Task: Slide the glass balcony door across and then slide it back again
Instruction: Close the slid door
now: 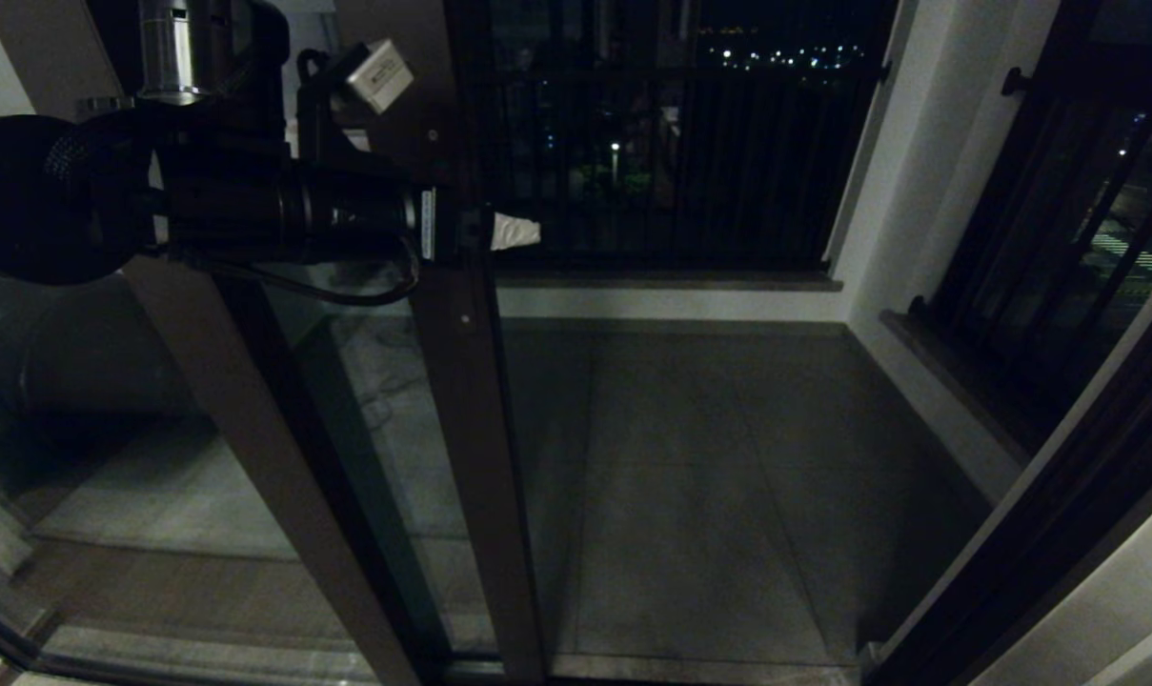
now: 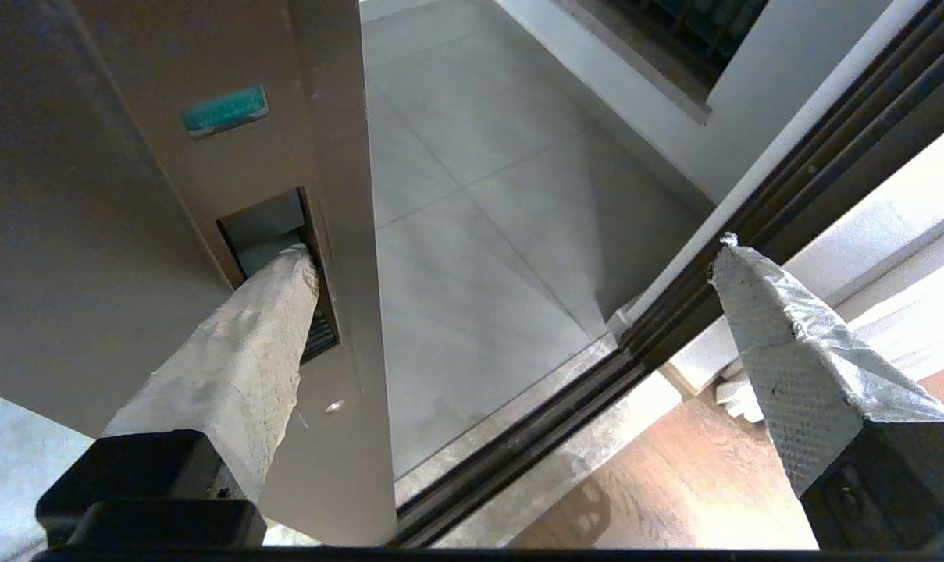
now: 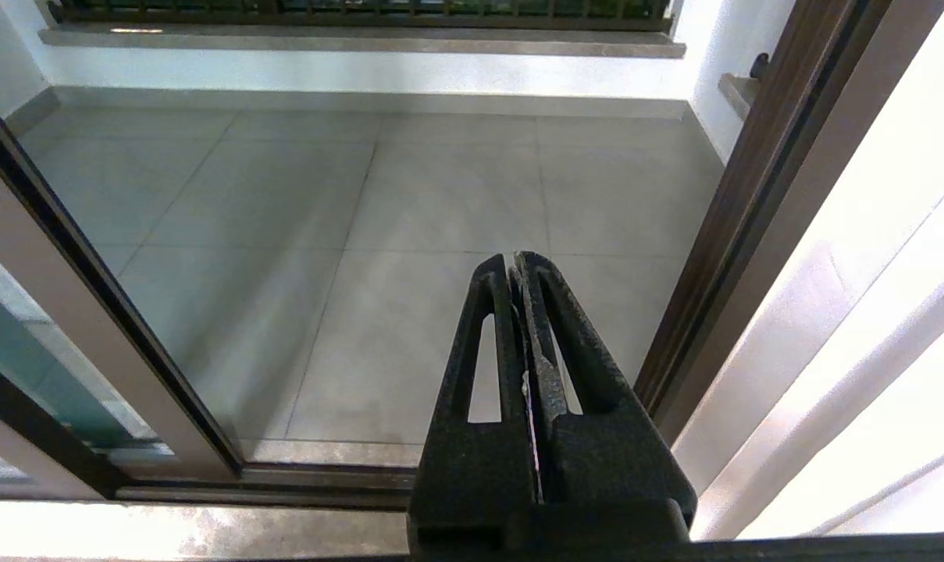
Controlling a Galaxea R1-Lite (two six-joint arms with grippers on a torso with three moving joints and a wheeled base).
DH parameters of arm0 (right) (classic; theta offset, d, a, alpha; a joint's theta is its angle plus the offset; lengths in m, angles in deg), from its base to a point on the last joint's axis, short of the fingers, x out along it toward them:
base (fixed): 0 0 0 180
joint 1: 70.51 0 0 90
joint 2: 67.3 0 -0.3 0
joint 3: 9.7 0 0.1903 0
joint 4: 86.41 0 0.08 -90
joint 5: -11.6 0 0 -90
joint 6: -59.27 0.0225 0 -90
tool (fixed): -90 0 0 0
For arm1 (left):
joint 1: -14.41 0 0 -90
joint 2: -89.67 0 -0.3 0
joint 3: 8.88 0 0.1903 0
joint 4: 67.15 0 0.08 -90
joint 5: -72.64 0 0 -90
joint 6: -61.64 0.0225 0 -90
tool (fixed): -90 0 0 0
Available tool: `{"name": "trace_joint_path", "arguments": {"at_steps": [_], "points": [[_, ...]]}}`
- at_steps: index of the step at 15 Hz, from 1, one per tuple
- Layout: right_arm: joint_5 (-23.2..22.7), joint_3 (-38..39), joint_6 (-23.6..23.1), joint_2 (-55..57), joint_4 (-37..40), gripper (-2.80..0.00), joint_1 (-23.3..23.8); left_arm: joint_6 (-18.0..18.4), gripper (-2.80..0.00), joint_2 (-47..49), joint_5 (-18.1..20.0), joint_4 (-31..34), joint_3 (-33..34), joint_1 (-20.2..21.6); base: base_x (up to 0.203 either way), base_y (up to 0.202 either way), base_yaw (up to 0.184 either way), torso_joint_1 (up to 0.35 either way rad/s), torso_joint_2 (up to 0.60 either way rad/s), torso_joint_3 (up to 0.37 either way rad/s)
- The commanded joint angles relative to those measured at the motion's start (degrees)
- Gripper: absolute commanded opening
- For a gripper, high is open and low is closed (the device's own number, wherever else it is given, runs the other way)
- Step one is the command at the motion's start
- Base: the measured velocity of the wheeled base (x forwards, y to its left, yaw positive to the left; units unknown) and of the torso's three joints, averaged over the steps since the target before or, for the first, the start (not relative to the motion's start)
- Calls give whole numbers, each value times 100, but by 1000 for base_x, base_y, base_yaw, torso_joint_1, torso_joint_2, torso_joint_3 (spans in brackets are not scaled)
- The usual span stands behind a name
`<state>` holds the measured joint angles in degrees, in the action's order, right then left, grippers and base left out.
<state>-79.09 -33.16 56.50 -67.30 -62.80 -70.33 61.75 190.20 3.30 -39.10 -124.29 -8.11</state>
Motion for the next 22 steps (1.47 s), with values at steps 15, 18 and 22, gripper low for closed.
{"name": "trace_joint_path", "arguments": {"at_steps": [15,18,22], "points": [[-2,1,-3,9,2,-280,-1,-20,0,-173,-668,41,169,-394,0,0,0,0,0,0],[-2,1,-3,9,2,-280,-1,-20,0,-148,-660,32,144,-394,0,0,0,0,0,0],[-2,1,-3,9,2,-280,-1,-11,0,-77,-642,24,108,-428,0,0,0,0,0,0]]}}
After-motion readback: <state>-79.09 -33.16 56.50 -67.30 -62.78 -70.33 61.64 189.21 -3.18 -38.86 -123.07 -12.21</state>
